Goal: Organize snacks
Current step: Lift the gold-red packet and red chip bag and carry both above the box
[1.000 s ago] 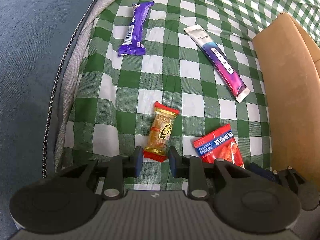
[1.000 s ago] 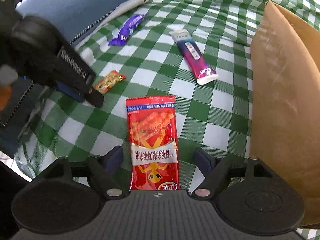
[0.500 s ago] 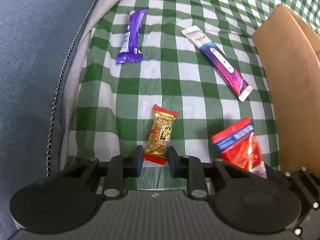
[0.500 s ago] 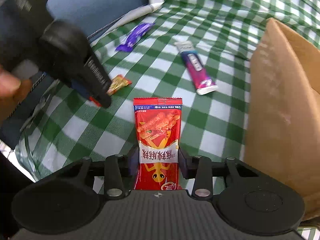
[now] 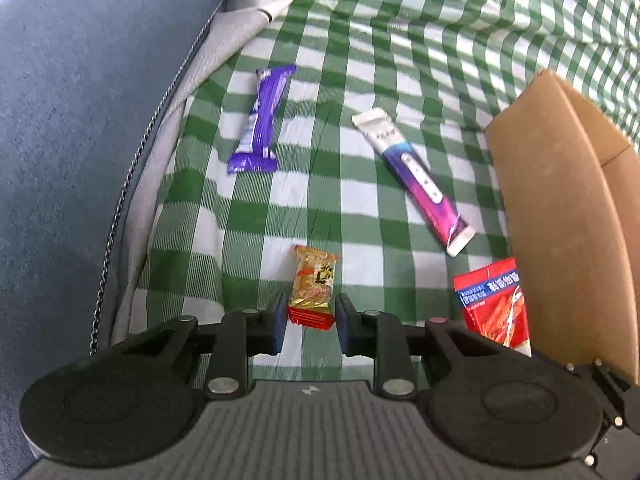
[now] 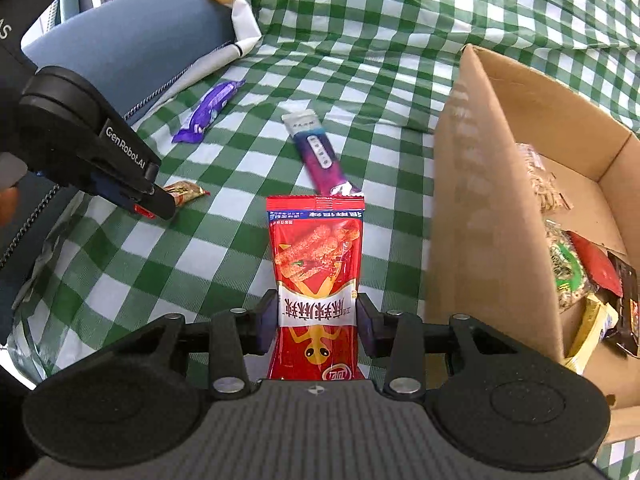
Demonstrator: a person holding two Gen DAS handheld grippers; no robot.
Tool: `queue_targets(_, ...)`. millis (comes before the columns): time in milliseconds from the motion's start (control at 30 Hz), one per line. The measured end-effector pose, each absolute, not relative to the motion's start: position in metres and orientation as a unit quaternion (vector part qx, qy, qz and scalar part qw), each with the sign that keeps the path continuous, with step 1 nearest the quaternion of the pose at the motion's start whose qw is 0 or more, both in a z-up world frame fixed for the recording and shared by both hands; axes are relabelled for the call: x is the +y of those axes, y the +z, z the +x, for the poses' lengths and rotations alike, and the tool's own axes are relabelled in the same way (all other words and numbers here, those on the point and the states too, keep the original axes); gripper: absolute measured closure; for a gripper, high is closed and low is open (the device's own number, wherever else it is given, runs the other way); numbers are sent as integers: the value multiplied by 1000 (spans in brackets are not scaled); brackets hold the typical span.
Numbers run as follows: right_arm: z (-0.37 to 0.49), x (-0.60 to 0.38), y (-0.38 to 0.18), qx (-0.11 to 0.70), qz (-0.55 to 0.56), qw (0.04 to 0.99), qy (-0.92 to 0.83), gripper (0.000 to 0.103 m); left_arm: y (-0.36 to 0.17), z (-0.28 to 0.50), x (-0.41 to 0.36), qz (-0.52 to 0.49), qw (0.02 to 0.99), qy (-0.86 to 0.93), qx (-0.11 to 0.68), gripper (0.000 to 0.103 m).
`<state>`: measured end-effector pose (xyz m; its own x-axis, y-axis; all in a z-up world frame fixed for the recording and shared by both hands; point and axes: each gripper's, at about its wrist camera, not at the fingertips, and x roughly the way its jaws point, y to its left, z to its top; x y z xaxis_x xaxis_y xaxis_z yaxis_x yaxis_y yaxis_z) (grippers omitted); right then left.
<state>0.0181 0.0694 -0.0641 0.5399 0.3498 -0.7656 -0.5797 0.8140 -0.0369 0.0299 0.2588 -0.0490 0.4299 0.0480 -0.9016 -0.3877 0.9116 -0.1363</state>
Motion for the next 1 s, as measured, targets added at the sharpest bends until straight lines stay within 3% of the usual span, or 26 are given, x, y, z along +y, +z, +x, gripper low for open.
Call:
queue_targets(700,9,63,-38,325,-135,895,275,61,-34,29,258,-166,854,136,474,76)
queue_targets(767,6,63,-31,308,-138,900,276,61,-31,28,258,-169,857,135,467,79)
queue_targets(800,5,62,-27,300,-137,903,276,61,-30,28,258,-171,859,133,464,90)
queue_targets(1000,7,48,17,247,-109,922,277,61,-23,32,251,-181,869,120,445,97)
